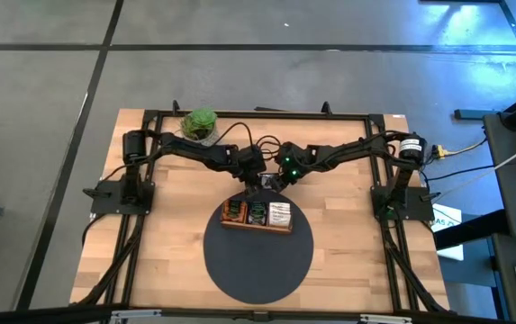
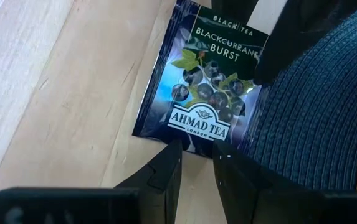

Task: Pick & Place Tea
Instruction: Put the violet tea bag into the middle slot of the wooden organizer

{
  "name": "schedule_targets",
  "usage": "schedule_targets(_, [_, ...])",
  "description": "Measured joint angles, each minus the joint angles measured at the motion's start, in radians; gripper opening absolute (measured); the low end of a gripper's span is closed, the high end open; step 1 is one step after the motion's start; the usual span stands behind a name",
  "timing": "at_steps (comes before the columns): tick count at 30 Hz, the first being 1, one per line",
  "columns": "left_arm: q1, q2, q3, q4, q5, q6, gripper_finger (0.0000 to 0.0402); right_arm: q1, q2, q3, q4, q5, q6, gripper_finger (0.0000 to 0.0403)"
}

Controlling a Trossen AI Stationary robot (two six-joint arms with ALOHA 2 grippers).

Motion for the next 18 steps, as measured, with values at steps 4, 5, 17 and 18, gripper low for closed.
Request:
schedule_targets(4, [0.000,0.000,-0.001,0.000,0.000,0.000,0.0088,0.000,0.001,0.000,0.001,0.006,0.000,0.0125])
schedule_targets(5, [0.000,0.000,-0.001,0.000,0.000,0.000,0.0088,0.000,0.001,0.000,0.001,0.008,-0.003,0.0115])
schedule_targets(17, [0.047,-0.119,-0.005,-0.026,0.026,0.001,0.0088,-0.036,-0.094,0.002,-0.047,0.019,-0.164,0.0008])
schedule_targets(18, [0.056,-0.151,-0.005,-0.037,0.027,0.004,0.0088,-0.040,-0.123,0.011,-0.076,0.033,-0.187,0.0008])
